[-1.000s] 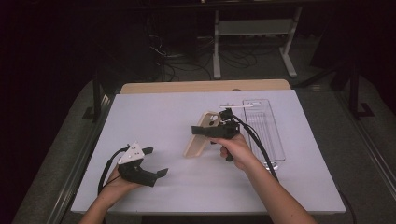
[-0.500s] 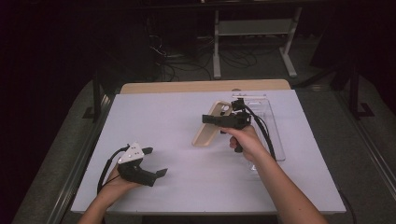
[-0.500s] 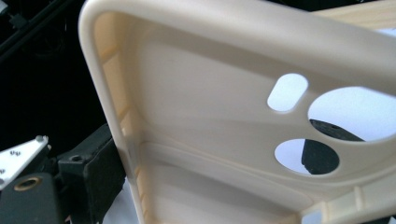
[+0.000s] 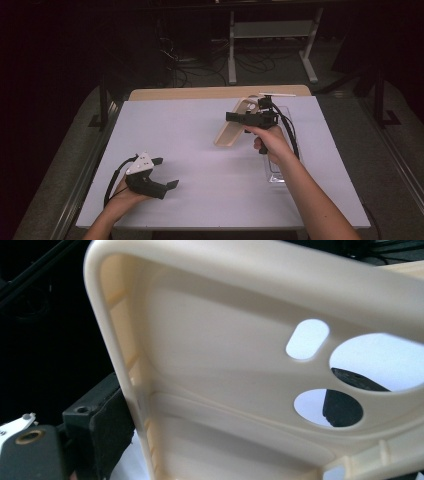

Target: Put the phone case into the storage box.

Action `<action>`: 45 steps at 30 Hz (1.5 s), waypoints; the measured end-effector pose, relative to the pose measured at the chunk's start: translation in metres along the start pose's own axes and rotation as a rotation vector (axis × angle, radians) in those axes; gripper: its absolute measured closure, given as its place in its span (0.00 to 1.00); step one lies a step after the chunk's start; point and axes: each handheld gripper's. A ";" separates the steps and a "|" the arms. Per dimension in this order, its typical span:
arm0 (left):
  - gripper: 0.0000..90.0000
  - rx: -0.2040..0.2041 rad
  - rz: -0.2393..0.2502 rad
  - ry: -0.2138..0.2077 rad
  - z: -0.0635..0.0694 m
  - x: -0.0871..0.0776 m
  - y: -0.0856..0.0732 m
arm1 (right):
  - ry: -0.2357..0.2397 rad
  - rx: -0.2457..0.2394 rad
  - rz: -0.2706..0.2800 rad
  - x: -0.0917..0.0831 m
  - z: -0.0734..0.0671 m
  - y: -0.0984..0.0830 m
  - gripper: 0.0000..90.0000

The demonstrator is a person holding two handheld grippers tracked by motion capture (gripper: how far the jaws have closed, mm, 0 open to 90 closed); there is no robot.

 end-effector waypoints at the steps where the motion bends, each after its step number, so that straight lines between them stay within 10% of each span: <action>1: 0.02 -0.002 0.004 0.001 0.000 0.000 0.000 | -0.004 0.005 -0.002 -0.001 0.000 0.001 0.10; 25: 0.02 -0.012 0.019 -0.011 0.001 0.000 0.000 | -0.151 0.018 0.063 -0.044 0.031 0.042 0.10; 45: 0.02 -0.006 0.010 -0.015 0.000 -0.001 0.001 | -0.369 -0.066 0.041 -0.079 0.052 0.072 0.10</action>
Point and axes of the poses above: each handheld gripper's, and its own axes: x roughly forward along the jaws, y roughly out of its top, z roughly to its right, and after that the axes turned 6 degrees about -x, right-handed
